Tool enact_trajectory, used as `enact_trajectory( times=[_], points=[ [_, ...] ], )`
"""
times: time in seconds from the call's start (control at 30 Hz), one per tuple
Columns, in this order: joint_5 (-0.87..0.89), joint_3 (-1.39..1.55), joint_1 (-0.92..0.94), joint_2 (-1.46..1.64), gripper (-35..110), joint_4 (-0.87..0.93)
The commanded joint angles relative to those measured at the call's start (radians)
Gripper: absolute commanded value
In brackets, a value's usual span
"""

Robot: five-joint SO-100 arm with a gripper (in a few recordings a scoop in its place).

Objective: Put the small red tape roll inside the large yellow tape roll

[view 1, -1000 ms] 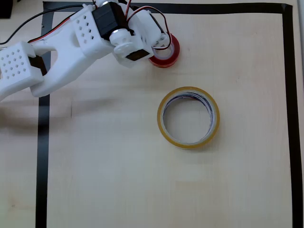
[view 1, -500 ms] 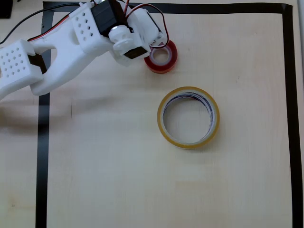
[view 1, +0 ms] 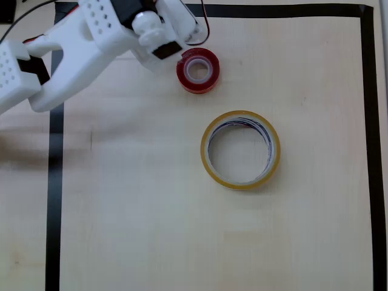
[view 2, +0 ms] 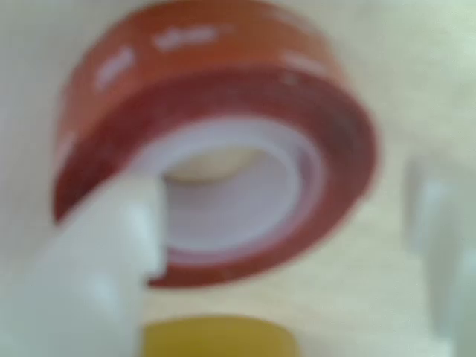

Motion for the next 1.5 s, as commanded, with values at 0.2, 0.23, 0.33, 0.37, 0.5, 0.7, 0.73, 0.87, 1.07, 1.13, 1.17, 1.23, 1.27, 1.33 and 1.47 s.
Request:
enact_trajectory(
  times=[0.2, 0.23, 0.33, 0.37, 0.5, 0.7, 0.73, 0.87, 1.07, 1.13, 1.17, 1.23, 1.27, 1.33, 1.47],
  points=[
    [0.009, 0.074, 0.063, 0.192, 17, 0.009],
    [0.009, 0.081, 0.067, 0.193, 17, 0.009],
    [0.008, 0.095, 0.084, 0.195, 17, 0.009],
    [0.008, 0.101, 0.089, 0.196, 17, 0.009],
    [0.009, 0.13, 0.098, 0.196, 17, 0.009],
    [0.011, 0.156, 0.098, 0.192, 17, 0.009],
    [0.011, 0.156, 0.097, 0.187, 17, 0.009],
    [0.011, 0.146, 0.094, 0.156, 16, 0.009],
    [0.005, 0.084, 0.095, 0.077, 15, 0.009],
    [0.005, 0.055, 0.092, 0.041, 15, 0.009],
    [0.005, 0.037, 0.091, 0.021, 14, 0.009],
    [0.005, 0.005, 0.087, -0.018, 14, 0.009],
    [0.006, -0.009, 0.083, -0.037, 14, 0.009],
    [0.008, -0.04, 0.077, -0.074, 14, 0.009],
    [0.011, -0.078, 0.066, -0.115, 4, 0.011]
  ],
)
